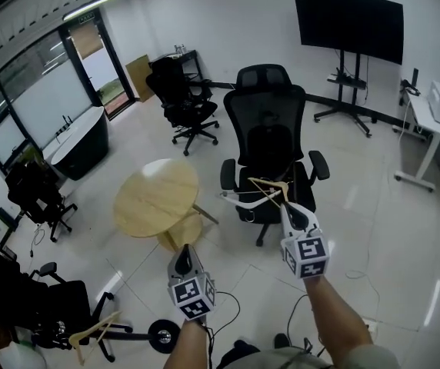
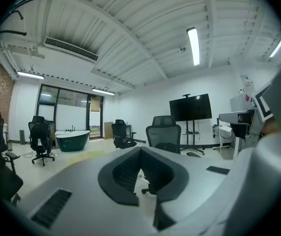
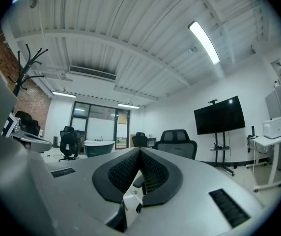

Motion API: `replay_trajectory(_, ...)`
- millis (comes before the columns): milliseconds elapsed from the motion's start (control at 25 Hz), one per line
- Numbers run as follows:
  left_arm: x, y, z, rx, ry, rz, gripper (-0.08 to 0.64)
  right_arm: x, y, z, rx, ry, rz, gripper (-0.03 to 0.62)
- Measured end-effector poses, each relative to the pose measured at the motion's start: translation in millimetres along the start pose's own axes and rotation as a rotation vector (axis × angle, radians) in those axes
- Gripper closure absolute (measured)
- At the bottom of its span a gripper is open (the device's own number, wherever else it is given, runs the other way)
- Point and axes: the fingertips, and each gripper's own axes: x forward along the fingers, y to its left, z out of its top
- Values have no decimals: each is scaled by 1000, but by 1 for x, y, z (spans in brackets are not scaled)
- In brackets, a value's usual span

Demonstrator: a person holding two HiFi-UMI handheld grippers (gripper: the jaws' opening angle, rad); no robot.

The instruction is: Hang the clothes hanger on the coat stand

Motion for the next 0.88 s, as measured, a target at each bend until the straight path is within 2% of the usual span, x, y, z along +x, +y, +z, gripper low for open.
replay_trajectory(200, 48, -11, -5, 97, -33, -142, 551, 29, 9, -51, 22, 78, -82, 598)
replay_trajectory(240, 59, -11, 0, 106, -43, -170, 551, 36, 12, -56, 21, 89, -97, 569)
replay_trajectory(360, 91, -15, 17, 120, -81, -239, 551, 54, 20, -58, 2, 135, -134, 566)
replay_trajectory(480, 120, -20, 22, 112, -92, -271, 551, 73, 20, -60, -11, 158, -149, 567)
replay_trajectory(680, 179, -55, 28, 114, -80, -271, 551, 109, -26, -67, 0, 171, -144, 567)
replay_trajectory(880, 237, -127, 40, 129, -69, -272, 551, 147, -106, -85, 22, 174, -131, 567)
